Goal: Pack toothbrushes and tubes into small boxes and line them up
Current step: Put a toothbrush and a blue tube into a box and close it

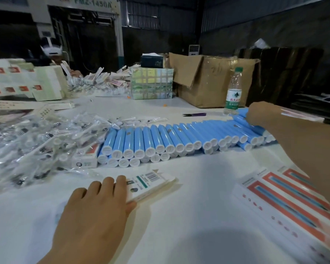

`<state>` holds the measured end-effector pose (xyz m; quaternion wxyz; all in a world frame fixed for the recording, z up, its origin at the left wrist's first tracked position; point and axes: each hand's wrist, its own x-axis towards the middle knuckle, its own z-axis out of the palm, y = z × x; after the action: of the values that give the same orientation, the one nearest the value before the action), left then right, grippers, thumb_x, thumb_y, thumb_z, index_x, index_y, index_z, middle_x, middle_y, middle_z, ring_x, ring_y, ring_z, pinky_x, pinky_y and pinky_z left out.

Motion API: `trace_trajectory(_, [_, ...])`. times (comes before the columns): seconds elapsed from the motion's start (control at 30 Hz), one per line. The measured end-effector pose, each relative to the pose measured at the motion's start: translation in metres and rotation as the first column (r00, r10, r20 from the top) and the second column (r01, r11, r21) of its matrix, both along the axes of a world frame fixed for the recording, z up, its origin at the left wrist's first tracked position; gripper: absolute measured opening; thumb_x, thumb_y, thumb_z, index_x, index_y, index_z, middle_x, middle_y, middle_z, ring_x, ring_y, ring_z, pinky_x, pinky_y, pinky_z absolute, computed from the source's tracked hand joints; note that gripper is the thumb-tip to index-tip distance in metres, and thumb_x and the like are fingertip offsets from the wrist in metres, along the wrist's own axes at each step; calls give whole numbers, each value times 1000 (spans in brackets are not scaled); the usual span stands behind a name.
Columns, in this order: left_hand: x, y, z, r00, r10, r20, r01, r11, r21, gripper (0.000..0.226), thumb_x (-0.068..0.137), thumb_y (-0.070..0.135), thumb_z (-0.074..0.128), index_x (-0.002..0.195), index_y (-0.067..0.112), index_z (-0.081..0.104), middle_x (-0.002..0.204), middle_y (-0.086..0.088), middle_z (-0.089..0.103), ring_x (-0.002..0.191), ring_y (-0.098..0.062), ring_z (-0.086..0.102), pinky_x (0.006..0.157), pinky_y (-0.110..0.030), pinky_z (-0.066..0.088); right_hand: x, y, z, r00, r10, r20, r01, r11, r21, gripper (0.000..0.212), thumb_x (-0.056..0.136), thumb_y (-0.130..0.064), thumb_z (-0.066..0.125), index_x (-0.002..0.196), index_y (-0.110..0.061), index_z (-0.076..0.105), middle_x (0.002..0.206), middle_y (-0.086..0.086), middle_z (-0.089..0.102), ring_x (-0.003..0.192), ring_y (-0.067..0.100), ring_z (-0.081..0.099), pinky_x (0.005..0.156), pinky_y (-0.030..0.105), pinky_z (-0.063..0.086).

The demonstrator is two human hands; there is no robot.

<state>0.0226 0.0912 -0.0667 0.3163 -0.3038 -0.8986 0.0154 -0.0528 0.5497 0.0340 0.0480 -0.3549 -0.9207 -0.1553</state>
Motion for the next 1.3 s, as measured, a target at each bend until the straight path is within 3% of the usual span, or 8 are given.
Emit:
trace_trajectory(0.17, [-1, -3, 3, 995, 71, 77, -64, 994, -86, 62, 85, 44, 29, 92, 0, 72, 67, -8, 61, 52, -28, 59, 45, -37, 46, 8, -19, 6, 989, 69, -134, -75, 996, -38, 25, 87, -31, 62, 78, -8, 55, 69, 2, 49, 65, 20, 51, 58, 29, 40])
trace_trajectory(0.3, [2, -1, 8, 981, 151, 125, -137, 984, -112, 59, 97, 53, 17, 142, 17, 29, 122, 2, 50, 107, -19, 51, 83, -34, 39, 21, -73, 26, 893, 162, -420, -269, 940, -208, 33, 84, -30, 63, 65, -7, 51, 61, 6, 52, 53, 17, 48, 46, 25, 34])
trace_trajectory(0.47, [0, 1, 10, 980, 153, 126, -141, 985, -103, 57, 97, 53, 12, 144, 21, 17, 133, 4, 42, 117, -18, 43, 90, -32, 34, 59, -162, 27, 615, -112, -781, -680, 427, -596, 13, 84, -13, 59, 92, -12, 49, 71, 9, 56, 37, 12, 49, 36, 18, 38])
trace_trajectory(0.57, [3, -2, 13, 978, 150, 142, -140, 987, -77, 57, 98, 52, 17, 144, 19, 18, 134, 0, 42, 117, -20, 44, 89, -33, 35, 88, -206, 5, 509, -271, -817, -812, 164, -560, 58, 84, -5, 58, 133, -22, 31, 86, 14, 58, 37, 15, 54, 36, 21, 41])
trace_trajectory(0.67, [9, -8, 14, 975, 153, 162, -146, 988, -53, 57, 99, 51, 19, 144, 17, 18, 135, -2, 43, 117, -22, 44, 89, -33, 34, 107, -233, -30, 431, -460, -776, -861, 50, -507, 96, 84, -1, 57, 149, -38, -2, 84, 12, 62, 43, 16, 60, 40, 23, 46])
trace_trajectory(0.83, [20, -14, 13, 981, 180, 74, -173, 980, -95, 60, 98, 51, 20, 144, 12, 19, 134, -6, 44, 116, -25, 45, 90, -36, 35, 117, -249, -64, 367, -612, -700, -868, 44, -494, 98, 87, -4, 59, 150, -36, -8, 76, 15, 64, 44, 17, 61, 41, 24, 47])
trace_trajectory(1.13, [25, -10, 11, 986, 160, 55, -155, 983, -94, 63, 97, 54, 24, 144, 11, 20, 131, -6, 44, 113, -25, 44, 89, -36, 34, 121, -261, -70, 409, -638, -653, -884, -100, -456, 66, 93, -7, 53, 146, -34, 23, 64, 10, 60, 45, 18, 58, 45, 27, 50])
trace_trajectory(1.3, [25, -12, 13, 990, 136, 47, -133, 988, -73, 63, 96, 55, 23, 143, 13, 20, 131, -4, 44, 112, -23, 44, 89, -35, 34, 119, -253, -65, 396, -764, -509, -848, -93, -521, 3, 93, -15, 55, 96, -15, 55, 71, 9, 56, 46, 15, 52, 42, 22, 45])
